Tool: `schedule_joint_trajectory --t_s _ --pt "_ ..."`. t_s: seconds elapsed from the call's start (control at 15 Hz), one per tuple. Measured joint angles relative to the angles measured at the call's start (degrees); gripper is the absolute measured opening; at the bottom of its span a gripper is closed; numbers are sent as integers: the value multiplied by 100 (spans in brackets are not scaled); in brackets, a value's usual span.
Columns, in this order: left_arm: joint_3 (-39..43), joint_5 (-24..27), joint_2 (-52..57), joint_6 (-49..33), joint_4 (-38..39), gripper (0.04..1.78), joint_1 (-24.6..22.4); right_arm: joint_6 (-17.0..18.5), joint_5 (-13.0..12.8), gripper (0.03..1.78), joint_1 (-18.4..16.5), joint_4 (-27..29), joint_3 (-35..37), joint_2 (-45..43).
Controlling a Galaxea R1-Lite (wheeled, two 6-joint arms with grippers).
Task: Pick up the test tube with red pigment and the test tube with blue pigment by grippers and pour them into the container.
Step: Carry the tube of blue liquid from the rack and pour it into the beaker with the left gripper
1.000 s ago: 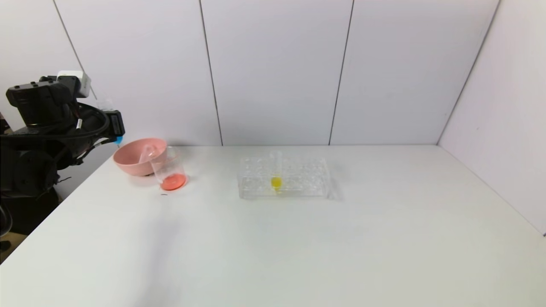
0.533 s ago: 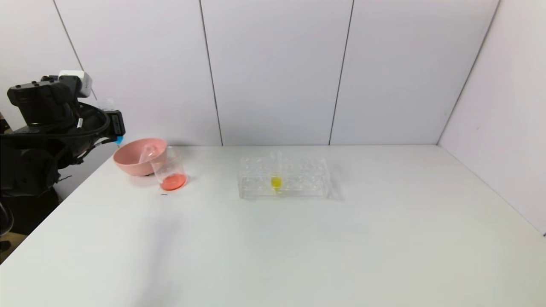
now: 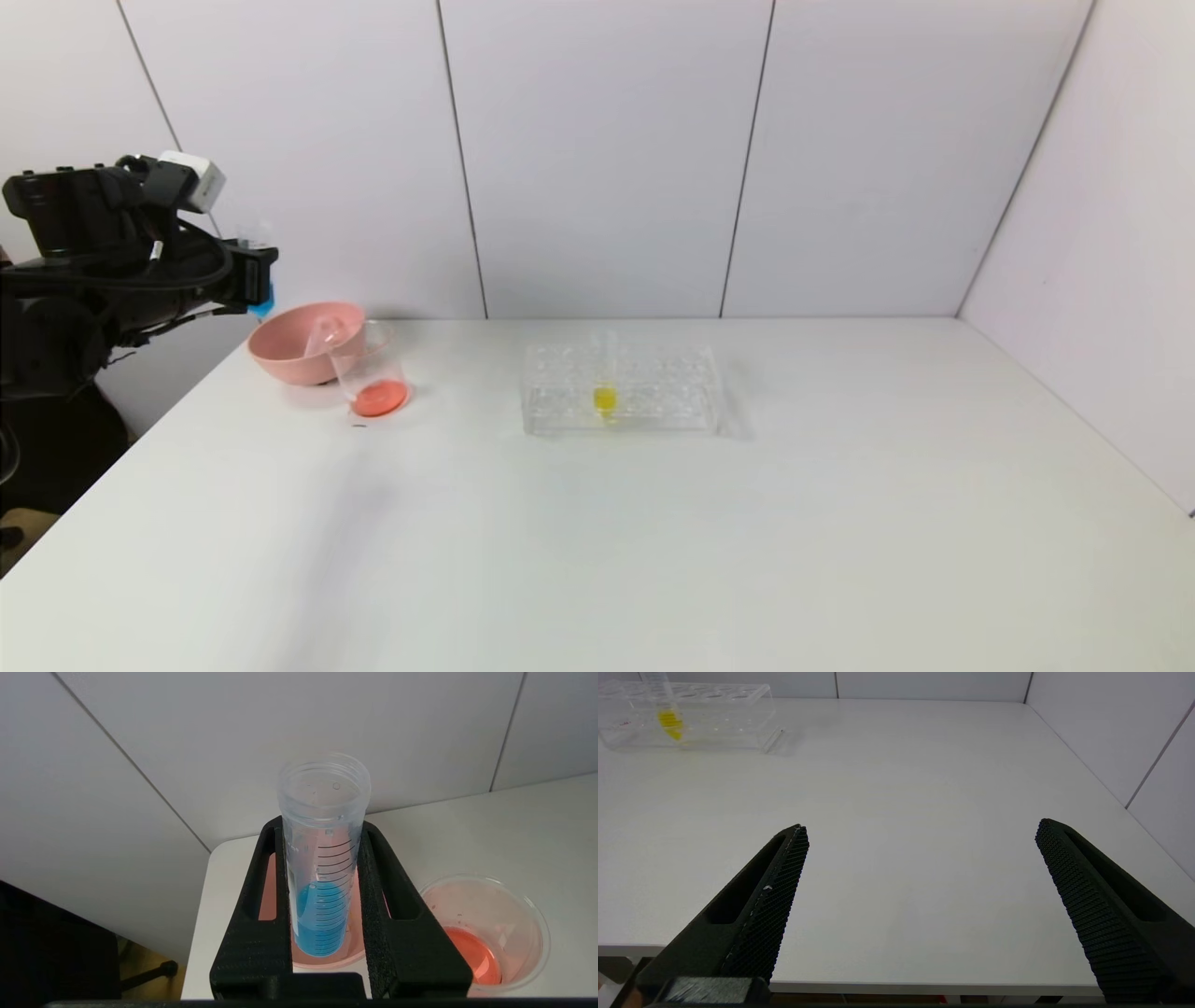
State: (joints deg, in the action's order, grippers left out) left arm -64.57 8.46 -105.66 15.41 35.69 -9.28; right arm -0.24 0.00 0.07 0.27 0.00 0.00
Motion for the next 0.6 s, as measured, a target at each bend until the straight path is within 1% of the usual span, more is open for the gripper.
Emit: schedule_joint_trajectory --t_s 0.13,0.33,0.47,0.6 --pt "-201 463 -7 339 -279 44 -130 0 0 177 0 -2 0 0" --pt "-411 978 -33 390 -404 44 -180 0 0 177 0 -2 0 0" --pt "-574 1502 -57 410 -712 44 -265 2 0 177 0 0 0 0" --pt "-775 2171 -137 569 -900 44 -408 0 0 177 0 -2 0 0"
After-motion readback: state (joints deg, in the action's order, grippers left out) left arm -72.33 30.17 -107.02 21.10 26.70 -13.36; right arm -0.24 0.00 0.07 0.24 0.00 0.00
